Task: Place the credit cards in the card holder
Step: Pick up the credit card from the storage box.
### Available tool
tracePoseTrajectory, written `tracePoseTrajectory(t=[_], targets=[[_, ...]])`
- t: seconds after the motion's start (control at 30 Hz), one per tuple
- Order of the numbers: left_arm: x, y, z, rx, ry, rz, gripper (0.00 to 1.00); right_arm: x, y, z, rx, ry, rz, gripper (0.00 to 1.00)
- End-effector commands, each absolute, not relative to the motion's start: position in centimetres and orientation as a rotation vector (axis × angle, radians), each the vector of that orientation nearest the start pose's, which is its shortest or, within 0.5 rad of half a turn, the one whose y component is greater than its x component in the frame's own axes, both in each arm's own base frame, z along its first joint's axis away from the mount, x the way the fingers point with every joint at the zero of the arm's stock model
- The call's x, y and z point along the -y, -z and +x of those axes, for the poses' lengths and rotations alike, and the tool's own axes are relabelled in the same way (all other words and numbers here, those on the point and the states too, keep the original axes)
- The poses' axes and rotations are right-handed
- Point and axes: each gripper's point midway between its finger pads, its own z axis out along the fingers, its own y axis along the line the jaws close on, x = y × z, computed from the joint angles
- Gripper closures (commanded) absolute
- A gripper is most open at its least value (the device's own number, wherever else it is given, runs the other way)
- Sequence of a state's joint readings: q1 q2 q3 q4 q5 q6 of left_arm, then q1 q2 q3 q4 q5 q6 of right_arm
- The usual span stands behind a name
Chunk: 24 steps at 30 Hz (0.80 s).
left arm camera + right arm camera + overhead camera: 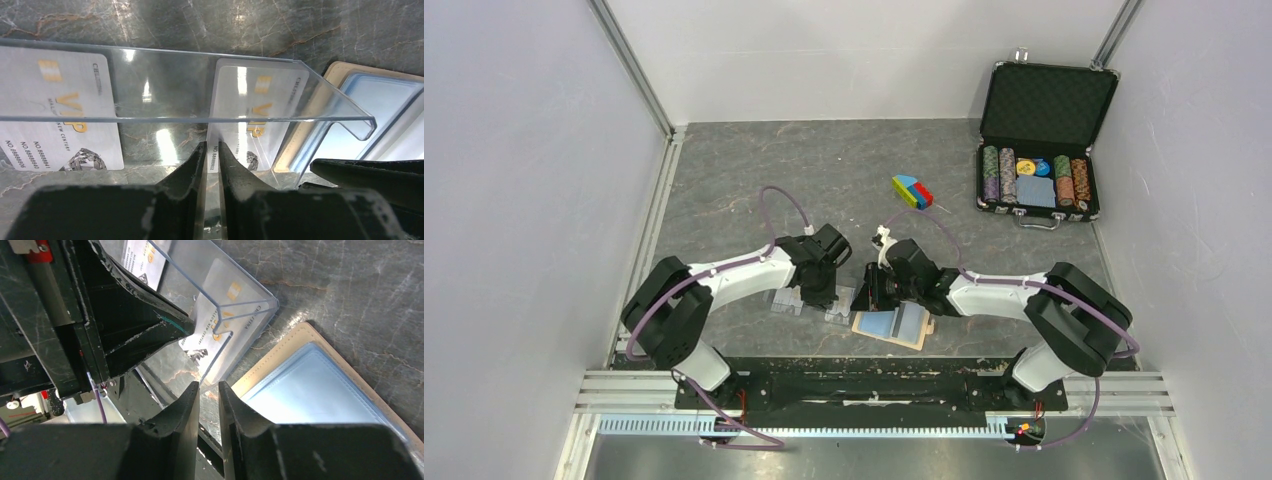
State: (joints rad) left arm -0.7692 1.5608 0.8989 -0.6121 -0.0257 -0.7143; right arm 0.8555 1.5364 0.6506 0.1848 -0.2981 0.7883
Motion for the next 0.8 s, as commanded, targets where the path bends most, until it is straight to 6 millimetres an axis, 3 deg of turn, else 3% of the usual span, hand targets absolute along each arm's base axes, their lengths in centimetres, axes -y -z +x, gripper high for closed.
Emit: tracePoseTrajectory(t=[0.0,0.17,0.33,0.6,0.67,0.77], targets=[[21.4,-2.3,19.6,-2.877,0.133,0.145,0.79,-33.2,-5.0,18.2,-2.505,-1.112,-0.275,0.78],[22.1,-2.3,19.4,-2.871,0.075,0.202,0.83,-33.3,-4.6,18.0,-2.516,-1.113,-0.279,0.79],[22.3,-2.7,19.4,-2.850,-0.031,0.265,0.94,-33.2,-4.3,17.9,-2.522,-1.108,-0.279,0.80],[24.4,-4.2,19.6,-2.810,0.121,0.264,0.98,-33.1,-4.2,17.8,-2.525,-1.106,-0.280,0.81],[24.5,-4.7,19.7,-2.792,0.137,0.252,0.94,-33.1,-4.2,17.7,-2.524,-1.108,-0.284,0.81],[24.1,-5.3,19.9,-2.769,0.134,0.222,0.70,-33.0,-4.3,17.7,-2.521,-1.109,-0.281,0.81]])
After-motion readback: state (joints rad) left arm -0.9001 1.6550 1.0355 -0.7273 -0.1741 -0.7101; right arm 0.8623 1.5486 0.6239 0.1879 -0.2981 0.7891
